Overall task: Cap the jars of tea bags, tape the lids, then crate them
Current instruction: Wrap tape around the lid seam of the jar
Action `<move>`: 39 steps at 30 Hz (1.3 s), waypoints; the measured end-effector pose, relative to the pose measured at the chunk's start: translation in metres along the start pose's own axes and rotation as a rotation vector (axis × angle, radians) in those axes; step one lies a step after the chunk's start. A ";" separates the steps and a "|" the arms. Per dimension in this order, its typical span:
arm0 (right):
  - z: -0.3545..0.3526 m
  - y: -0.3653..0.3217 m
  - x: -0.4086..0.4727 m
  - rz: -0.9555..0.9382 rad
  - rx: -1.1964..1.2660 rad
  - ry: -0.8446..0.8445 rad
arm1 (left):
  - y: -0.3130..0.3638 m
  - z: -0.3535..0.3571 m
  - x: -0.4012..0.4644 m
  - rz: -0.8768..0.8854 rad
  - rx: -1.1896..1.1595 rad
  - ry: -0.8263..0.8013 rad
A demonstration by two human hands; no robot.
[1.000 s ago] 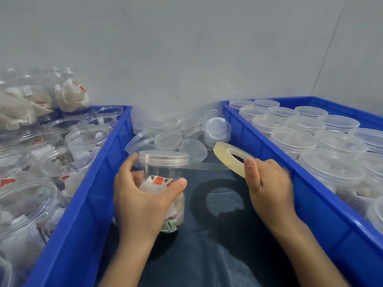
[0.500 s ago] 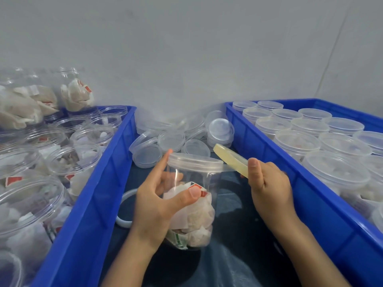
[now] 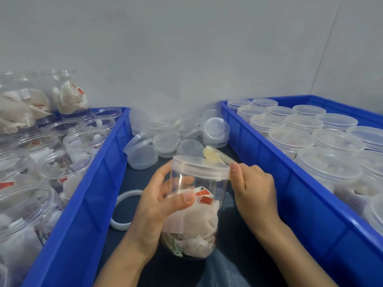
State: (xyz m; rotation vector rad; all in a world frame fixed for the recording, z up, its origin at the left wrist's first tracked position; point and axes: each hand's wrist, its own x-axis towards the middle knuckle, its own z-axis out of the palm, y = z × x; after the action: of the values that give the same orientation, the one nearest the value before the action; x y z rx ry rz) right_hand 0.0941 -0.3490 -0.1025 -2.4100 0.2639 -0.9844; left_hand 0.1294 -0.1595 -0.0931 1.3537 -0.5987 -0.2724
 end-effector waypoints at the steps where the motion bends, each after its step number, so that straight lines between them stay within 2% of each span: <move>1: 0.001 0.001 -0.001 0.016 -0.037 -0.009 | -0.001 0.004 0.003 -0.001 -0.005 -0.042; 6: 0.006 -0.003 -0.006 0.082 -0.056 -0.046 | -0.007 0.026 0.019 -0.062 -0.119 0.053; 10: 0.005 -0.009 -0.007 0.083 -0.043 -0.042 | -0.009 0.024 -0.001 -0.050 -0.108 0.010; 12: 0.005 -0.009 -0.007 0.085 -0.072 -0.062 | -0.011 0.024 -0.002 -0.031 -0.119 0.092; 14: 0.004 -0.010 -0.006 0.076 -0.088 -0.053 | -0.009 0.024 0.001 0.007 -0.088 0.245; 17: -0.005 -0.011 -0.003 0.037 -0.155 0.008 | -0.006 0.016 0.002 0.117 0.130 0.512; 21: -0.018 -0.011 -0.001 0.018 -0.242 0.143 | 0.008 0.006 -0.005 0.201 0.567 0.727; 27: -0.023 -0.018 -0.004 -0.048 -0.189 0.285 | 0.011 -0.004 -0.006 0.150 0.738 0.889; 30: -0.019 -0.021 -0.005 -0.088 -0.197 0.274 | 0.012 -0.008 -0.003 0.199 0.539 0.869; 34: -0.013 -0.014 -0.003 0.005 -0.234 0.108 | 0.012 -0.001 0.000 0.195 0.226 0.626; 39: -0.011 -0.009 0.000 0.009 -0.229 0.103 | 0.011 0.001 -0.002 0.150 0.097 0.423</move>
State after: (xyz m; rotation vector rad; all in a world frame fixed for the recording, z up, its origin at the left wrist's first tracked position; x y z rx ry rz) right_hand 0.0860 -0.3457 -0.0907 -2.5617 0.4455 -1.1304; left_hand 0.1252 -0.1570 -0.0826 1.3981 -0.3579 0.1657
